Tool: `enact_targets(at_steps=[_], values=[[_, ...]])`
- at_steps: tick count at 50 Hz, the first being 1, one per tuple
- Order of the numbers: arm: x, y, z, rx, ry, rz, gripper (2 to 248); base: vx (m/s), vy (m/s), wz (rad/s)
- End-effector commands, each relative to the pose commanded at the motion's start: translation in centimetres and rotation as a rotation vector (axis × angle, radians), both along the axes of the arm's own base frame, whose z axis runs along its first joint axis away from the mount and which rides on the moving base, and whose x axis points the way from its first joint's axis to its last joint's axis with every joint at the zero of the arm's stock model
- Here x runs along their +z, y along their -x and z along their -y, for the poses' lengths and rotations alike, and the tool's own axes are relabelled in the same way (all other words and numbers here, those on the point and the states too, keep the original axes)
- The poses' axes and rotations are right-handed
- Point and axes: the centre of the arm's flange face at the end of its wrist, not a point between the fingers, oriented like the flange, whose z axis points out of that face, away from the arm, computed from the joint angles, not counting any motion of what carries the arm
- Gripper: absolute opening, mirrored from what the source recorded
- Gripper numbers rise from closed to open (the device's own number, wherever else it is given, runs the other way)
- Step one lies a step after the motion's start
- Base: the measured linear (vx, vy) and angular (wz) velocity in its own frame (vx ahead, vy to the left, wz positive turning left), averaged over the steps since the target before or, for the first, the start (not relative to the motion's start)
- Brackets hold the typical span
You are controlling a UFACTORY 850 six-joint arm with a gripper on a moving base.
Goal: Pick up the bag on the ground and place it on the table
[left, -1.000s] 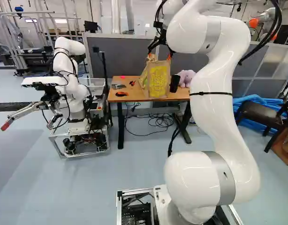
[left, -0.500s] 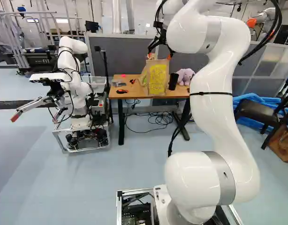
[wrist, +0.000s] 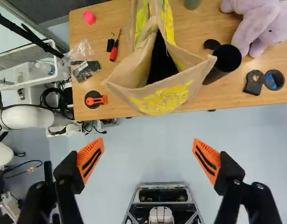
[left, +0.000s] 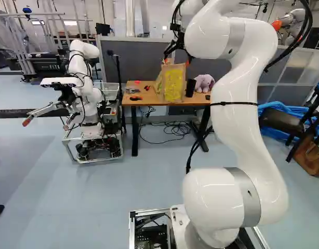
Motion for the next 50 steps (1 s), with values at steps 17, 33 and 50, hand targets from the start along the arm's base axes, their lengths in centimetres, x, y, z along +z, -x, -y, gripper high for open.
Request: enact_targets(at_steps=[17, 33, 50], values=[[0.0, 0.0, 0.0, 0.0, 0.0, 0.0, 247, -0.101, -0.003, 0.009], [0.0, 0.0, 0.0, 0.0, 0.0, 0.0, 247, -0.102, 0.0, 0.009], [-0.08, 0.03, -0.02, 0.0, 0.001, 0.003, 247, -0.02, 0.001, 0.003]])
